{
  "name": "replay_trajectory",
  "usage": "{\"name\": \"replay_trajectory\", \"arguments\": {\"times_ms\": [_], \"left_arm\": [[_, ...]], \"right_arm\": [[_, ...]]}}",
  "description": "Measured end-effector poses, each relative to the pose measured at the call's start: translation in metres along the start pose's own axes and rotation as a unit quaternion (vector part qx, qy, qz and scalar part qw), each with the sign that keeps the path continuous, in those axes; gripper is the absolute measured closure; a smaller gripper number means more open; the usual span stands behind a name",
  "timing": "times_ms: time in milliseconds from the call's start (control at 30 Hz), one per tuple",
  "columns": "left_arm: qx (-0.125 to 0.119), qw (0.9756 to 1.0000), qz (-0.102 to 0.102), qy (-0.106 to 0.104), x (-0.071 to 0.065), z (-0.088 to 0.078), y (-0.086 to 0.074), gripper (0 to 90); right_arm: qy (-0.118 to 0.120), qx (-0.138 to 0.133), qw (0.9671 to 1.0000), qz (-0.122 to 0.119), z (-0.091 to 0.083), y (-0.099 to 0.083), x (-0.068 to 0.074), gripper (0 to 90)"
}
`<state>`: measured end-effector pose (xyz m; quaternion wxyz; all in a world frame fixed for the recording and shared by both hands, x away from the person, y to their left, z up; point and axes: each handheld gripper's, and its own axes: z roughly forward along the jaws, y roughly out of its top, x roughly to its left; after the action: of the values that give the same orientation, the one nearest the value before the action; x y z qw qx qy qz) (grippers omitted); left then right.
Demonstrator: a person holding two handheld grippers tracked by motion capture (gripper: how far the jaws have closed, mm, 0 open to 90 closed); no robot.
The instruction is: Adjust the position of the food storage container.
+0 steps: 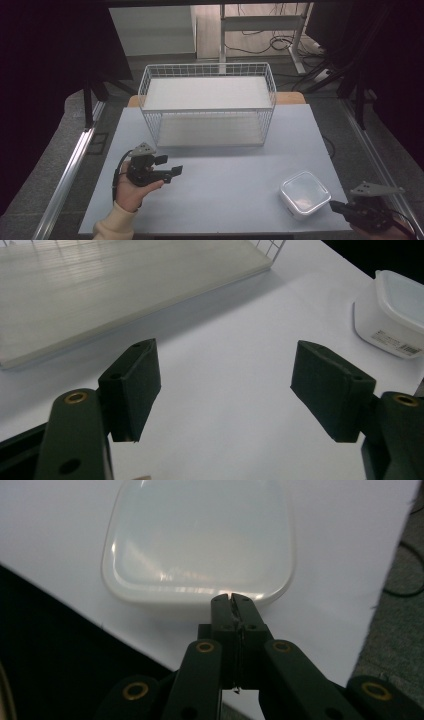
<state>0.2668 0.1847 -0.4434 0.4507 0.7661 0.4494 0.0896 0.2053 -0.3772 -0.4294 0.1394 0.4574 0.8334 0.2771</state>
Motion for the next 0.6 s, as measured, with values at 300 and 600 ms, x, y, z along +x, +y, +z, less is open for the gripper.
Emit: {"name": "replay_trajectory", "arguments": {"times_ms": [300, 600], "left_arm": [[0.007, 1.0000, 0.000, 0.000, 0.001, 0.004, -0.001, 27.5], [0.012, 0.9999, -0.001, 0.001, 0.002, 0.007, -0.002, 27.5]], "right_arm": [[0.029, 0.066, 0.9967, -0.039, 0.020, -0.001, 0.019, 89.8], [0.042, 0.074, 0.9945, -0.061, 0.043, 0.010, 0.036, 89.8]]}}
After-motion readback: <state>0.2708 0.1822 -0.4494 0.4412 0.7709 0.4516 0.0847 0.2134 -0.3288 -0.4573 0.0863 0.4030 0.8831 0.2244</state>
